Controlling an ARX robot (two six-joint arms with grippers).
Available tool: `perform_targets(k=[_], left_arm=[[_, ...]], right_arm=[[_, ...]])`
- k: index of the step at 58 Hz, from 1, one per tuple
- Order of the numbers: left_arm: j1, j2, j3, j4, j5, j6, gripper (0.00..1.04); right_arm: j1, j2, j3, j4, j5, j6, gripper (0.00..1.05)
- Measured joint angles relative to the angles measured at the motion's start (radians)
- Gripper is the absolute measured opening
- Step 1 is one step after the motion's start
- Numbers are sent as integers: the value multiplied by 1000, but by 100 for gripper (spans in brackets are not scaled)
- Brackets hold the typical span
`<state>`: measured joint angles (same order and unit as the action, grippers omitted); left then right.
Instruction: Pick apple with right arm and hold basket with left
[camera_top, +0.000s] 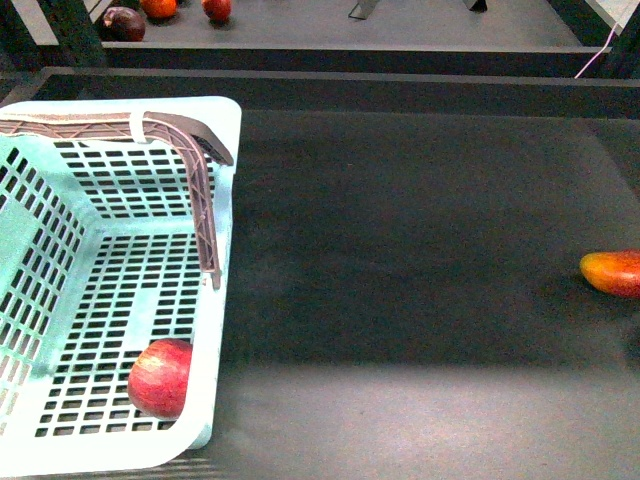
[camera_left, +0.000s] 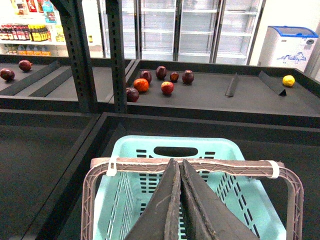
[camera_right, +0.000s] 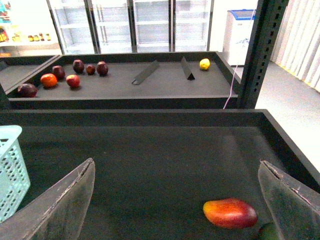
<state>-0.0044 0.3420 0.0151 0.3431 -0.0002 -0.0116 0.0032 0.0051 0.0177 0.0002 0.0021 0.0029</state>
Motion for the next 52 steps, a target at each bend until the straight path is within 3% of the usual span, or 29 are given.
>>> perform_targets(k=[32,38,52], left_arm=[[0,-163,0,-164,0,0,3],[0,-311,0,-332,0,0,3],[0,-335,0,-341,0,0,3]], right_arm=[[0,0,0,0,0,0,96],[0,0,0,0,0,0,96],[0,0,0,0,0,0,96]])
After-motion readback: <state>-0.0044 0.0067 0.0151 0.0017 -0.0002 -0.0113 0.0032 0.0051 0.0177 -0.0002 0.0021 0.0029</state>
